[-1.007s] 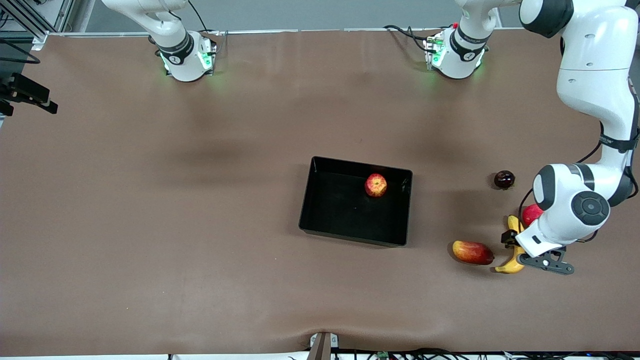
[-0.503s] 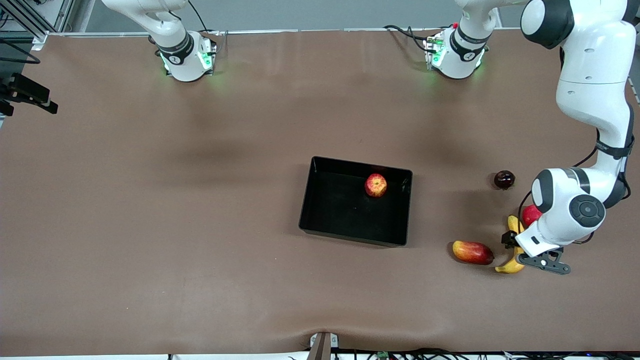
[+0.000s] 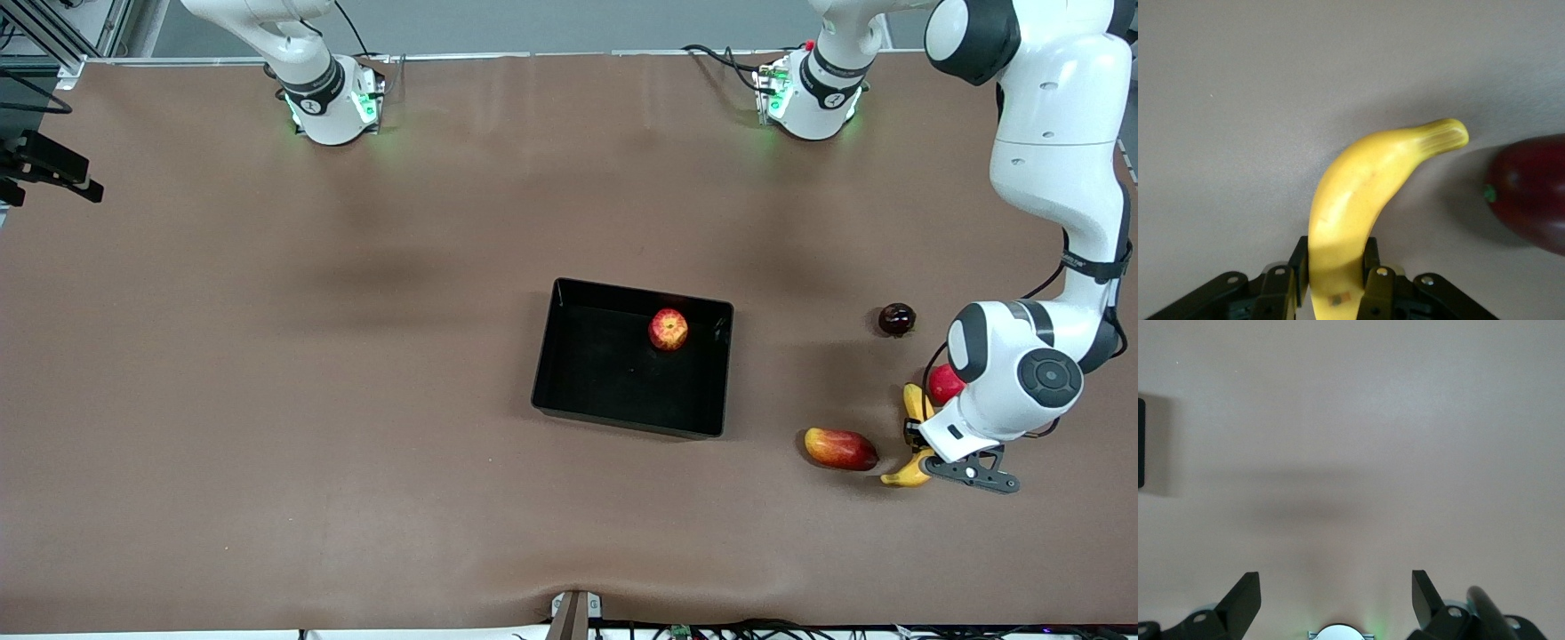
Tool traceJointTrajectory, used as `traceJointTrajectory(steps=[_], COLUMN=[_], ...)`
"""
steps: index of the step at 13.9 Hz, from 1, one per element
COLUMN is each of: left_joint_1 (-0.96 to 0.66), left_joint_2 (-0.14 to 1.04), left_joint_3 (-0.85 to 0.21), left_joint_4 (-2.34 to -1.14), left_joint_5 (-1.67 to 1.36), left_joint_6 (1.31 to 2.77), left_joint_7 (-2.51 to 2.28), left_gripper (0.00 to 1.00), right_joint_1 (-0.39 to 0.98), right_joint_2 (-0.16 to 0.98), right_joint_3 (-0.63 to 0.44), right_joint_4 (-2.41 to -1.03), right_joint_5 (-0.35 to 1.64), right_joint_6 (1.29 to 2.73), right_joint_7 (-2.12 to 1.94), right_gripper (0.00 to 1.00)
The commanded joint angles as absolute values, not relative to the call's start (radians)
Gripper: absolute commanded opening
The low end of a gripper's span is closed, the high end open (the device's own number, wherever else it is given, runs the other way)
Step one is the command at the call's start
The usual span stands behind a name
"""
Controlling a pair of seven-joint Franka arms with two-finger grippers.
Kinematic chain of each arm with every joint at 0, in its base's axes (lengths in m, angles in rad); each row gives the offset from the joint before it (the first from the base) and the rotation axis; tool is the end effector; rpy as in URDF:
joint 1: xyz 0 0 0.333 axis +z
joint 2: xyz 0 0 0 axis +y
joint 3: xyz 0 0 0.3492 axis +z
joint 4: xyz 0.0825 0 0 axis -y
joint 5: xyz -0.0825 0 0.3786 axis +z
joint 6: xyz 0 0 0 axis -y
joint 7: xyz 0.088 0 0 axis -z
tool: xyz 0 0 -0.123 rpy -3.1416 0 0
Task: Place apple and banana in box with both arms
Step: 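Lift the banana with the left gripper and carry it over the box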
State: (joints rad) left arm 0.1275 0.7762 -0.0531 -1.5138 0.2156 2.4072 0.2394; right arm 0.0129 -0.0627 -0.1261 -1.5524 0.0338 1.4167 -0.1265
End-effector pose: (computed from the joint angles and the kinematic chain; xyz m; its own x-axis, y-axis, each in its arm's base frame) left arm 0.7418 0.0663 0.2259 0.9510 -0.2994 0.0778 -0.2860 -0.9468 -0.1473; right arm 0.5071 -0.0556 0.6703 0.9975 0.0195 -0.0675 0.0161 -0.9986 -0.0505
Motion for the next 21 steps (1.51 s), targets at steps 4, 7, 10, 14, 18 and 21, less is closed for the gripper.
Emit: traceJointTrajectory(steps=[4, 7, 10, 14, 18, 21], left_joint_1=[0.081, 0.032, 0.012, -0.037, -0.077, -0.098], left_joint_2=[0.614, 0.552, 0.540, 0.538, 0.532, 0.531], left_joint_3=[-0.055, -0.055, -0.057, -0.058, -0.090, -0.124], left_joint_4=[-1.445, -1.445, -1.402, -1.381, -1.339, -1.328], left_joint_5=[0.199, 0.201, 0.158, 0.094, 0.031, 0.015], left_joint_6=[2.163, 2.080, 2.028, 1.976, 1.942, 1.919], left_joint_7=[0.206, 0.120, 0.084, -0.038, -0.061, -0.124], left_gripper=[0.00, 0.00, 0.00, 0.00, 0.00, 0.00], right_joint_1=[-0.009, -0.009, -0.009, -0.011, -0.011, -0.011], right_joint_2=[-0.092, -0.092, -0.092, -0.092, -0.092, -0.092], right_joint_3=[-0.114, -0.114, -0.114, -0.114, -0.114, -0.115], right_joint_4=[-1.578, -1.578, -1.578, -1.580, -1.580, -1.582], right_joint_5=[0.049, 0.049, 0.049, 0.049, 0.049, 0.049], right_joint_6=[1.422, 1.422, 1.420, 1.420, 1.420, 1.420], right_joint_7=[-0.140, -0.140, -0.140, -0.140, -0.140, -0.140], right_gripper=[1.00, 1.00, 1.00, 1.00, 1.00, 1.00])
